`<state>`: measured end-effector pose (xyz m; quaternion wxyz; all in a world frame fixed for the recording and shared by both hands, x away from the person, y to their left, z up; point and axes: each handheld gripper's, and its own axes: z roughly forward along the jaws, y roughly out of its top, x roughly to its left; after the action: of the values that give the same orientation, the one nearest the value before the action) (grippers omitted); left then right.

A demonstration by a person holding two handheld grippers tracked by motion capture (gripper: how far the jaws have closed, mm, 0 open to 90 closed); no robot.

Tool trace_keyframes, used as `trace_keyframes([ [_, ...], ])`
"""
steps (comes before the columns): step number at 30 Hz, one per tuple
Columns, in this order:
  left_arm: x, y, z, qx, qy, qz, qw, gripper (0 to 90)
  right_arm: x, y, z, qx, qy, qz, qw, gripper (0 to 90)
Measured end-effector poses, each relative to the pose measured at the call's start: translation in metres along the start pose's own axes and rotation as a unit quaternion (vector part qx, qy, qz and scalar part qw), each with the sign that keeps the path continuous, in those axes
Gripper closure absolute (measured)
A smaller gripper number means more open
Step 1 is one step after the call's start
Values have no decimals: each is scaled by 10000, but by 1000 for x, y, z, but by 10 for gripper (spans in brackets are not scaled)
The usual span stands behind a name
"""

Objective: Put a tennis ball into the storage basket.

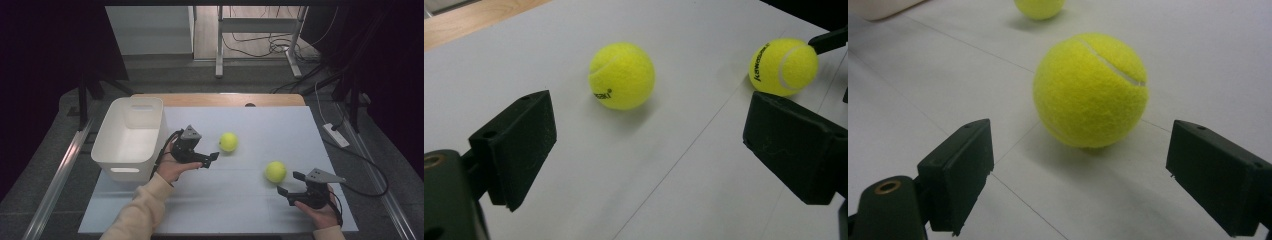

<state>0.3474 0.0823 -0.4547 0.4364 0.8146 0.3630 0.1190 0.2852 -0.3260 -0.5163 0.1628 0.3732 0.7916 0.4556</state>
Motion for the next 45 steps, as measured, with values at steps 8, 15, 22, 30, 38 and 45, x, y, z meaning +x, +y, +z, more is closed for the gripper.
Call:
trace_keyframes([
  [8, 1, 7, 9, 108, -47, -6, 9999, 78, 0, 0, 0, -16, 12, 11, 10000, 120],
  [15, 2, 11, 17, 177, -14, 40, 9998, 77, -1, -1, 0, -23, 8, 39, 10000, 120],
  [22, 7, 16, 24, 229, 16, -11, 9997, 77, -1, -1, 0, -19, 7, 35, 10000, 120],
  [30, 10, 21, 34, 344, 12, 6, 9994, 76, -1, -1, -1, -22, -2, 34, 10000, 120],
  [38, 13, 28, 47, 478, -1, 29, 9989, 75, -1, -2, -1, -10, -3, 46, 10000, 120],
  [45, 15, 31, 52, 529, 24, 9, 9986, 74, -1, -1, 0, -8, 15, 28, 10000, 120],
])
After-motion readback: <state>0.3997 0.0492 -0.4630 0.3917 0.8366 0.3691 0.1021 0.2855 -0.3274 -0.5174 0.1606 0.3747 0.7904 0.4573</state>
